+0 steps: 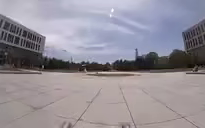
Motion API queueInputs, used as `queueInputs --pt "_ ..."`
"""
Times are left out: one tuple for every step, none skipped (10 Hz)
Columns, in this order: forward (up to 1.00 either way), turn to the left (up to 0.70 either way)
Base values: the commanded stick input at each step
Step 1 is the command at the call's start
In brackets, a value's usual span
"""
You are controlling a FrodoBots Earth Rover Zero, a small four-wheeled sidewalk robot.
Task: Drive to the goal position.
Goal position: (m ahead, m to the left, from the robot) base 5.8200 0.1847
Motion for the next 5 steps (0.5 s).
queueInputs --pt "0.7 0.0" --pt "0.7 0.0" --pt "0.7 0.0" --pt "0.7 0.0" --pt "0.7 0.0"
